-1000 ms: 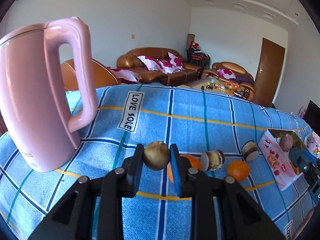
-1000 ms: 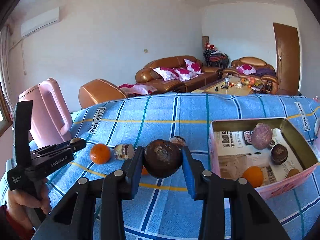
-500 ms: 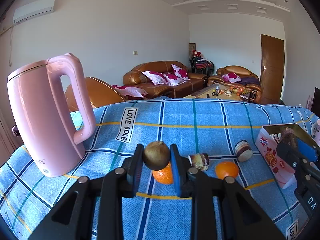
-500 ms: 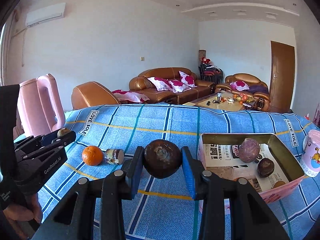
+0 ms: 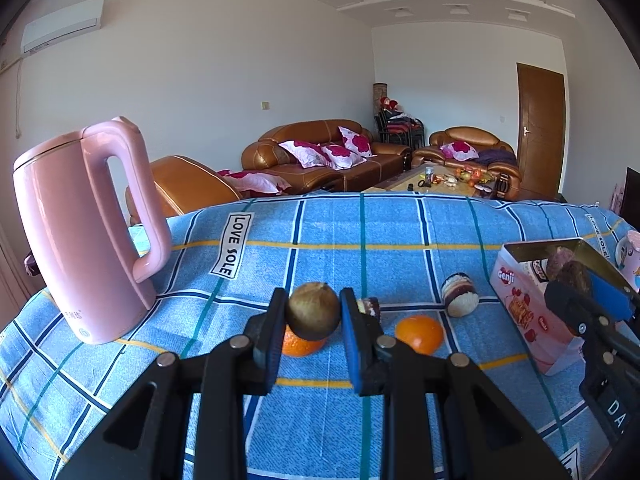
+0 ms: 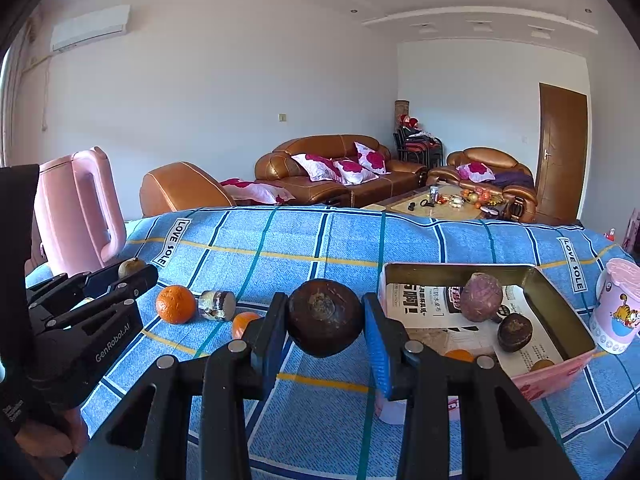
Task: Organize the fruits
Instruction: 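Carry both held fruits up and over the pink tin box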
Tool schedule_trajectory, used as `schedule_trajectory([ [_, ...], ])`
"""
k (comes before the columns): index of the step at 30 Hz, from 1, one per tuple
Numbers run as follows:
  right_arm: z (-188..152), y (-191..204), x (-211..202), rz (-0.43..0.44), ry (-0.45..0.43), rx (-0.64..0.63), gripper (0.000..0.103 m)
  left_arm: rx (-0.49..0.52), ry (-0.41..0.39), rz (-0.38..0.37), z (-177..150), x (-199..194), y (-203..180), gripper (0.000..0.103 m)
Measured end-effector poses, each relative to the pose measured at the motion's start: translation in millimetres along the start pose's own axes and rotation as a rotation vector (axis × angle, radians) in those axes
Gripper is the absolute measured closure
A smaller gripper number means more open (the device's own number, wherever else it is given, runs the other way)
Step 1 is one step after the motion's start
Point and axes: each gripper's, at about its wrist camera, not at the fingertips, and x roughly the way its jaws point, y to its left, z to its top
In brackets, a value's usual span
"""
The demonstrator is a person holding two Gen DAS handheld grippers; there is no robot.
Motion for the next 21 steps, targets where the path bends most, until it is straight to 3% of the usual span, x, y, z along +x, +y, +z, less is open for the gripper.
schedule_trajectory([
  [21,-2.7,-50.8,-13.9,-0.056,-0.008,-0.002,0.063,0.056,0.001,-0.052,1.0,-7.2,-67.7,0.076],
])
